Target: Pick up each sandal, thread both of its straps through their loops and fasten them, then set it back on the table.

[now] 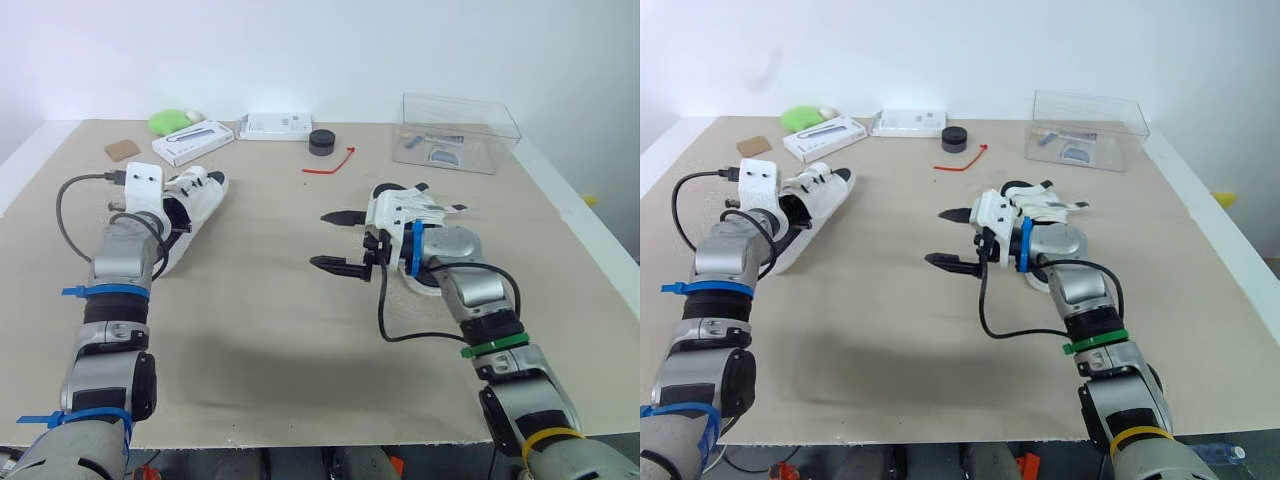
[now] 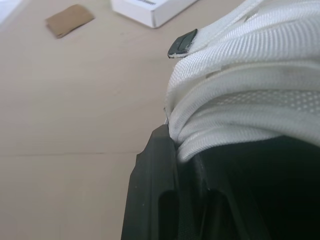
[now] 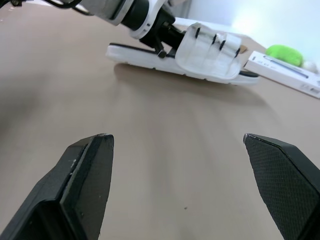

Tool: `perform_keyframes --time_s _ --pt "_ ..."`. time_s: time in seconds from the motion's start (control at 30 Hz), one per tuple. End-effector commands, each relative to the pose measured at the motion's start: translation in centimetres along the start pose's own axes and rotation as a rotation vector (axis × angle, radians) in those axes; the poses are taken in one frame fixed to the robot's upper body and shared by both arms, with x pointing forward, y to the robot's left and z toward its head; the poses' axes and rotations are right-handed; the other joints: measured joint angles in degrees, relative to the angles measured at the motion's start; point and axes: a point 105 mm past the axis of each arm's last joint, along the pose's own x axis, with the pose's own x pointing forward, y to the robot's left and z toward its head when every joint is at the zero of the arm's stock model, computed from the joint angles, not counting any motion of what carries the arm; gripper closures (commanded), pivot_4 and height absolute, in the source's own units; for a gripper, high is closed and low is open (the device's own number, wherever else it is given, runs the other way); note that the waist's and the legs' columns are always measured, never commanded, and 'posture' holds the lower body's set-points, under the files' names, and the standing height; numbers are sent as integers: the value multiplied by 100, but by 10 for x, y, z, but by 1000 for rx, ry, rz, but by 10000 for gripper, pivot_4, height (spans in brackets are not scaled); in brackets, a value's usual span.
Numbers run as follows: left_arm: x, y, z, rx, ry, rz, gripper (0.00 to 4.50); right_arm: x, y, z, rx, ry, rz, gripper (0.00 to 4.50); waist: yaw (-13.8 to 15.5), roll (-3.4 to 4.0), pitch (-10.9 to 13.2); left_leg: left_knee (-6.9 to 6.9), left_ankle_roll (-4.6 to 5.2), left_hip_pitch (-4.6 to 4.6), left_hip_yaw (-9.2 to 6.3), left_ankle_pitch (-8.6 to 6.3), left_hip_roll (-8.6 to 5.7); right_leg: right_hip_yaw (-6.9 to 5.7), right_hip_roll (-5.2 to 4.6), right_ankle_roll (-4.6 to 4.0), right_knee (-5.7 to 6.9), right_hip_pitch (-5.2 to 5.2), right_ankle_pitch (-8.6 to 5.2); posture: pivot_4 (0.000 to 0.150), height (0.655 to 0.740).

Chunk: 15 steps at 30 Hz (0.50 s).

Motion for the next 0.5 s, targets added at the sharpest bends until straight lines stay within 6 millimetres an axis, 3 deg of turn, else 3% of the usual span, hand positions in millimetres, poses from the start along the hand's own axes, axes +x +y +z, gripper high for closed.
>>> perform_keyframes --time_s 0.03,0.1,0.13,0.17,0.2,0.23,0.4,0.43,0.5 --pt "-2 3 13 -16 -31 41 44795 -2 -5 7 -21 -10 -1 0 -3 0 0 0 -2 2 0 0 0 -1 0 0 -2 0 0 1500 7400" --pt "-3 2 12 -31 -44 33 44795 -3 -3 6 -14 -8 8 0 -6 0 0 0 -4 4 -1 2 0 0 1 0 -2 0 0 1500 7400" --pt "-4 3 13 -47 -57 31 36792 -3 -2 6 -10 -9 12 0 -6 0 0 0 -7 5 -1 3 0 0 2 0 -1 0 0 1500 7400" --pt "-5 2 15 -30 -66 24 33412 -3 -2 5 -7 -9 15 0 -6 0 0 0 -9 5 -1 5 0 -1 2 0 1 0 0 1500 7400" --pt "-7 3 17 -10 -74 20 25875 -4 -1 6 2 -11 21 0 -10 0 0 0 -13 6 -2 7 0 -1 2 0 2 0 0 1500 7400" --pt "-11 2 17 2 -78 9 24748 -4 -1 6 13 -12 21 0 -12 0 0 0 -16 6 -2 8 0 0 2 0 4 0 0 1500 7400" --pt "-37 9 14 27 -117 -6 4016 -7 -6 12 159 -67 -11 0 -15 0 0 -3 -18 6 -3 8 3 1 3 -1 5 -1 0 1500 7400" --pt "-47 12 12 27 -135 -4 1365 -8 -8 15 191 -92 -19 0 -15 0 0 -4 -19 7 -2 8 3 2 3 0 5 -1 0 1500 7400" --pt "-62 20 9 46 -150 10 1365 -9 -9 17 219 -105 -18 0 -17 0 0 -6 -20 8 -1 8 3 5 0 -1 6 -2 0 1500 7400"
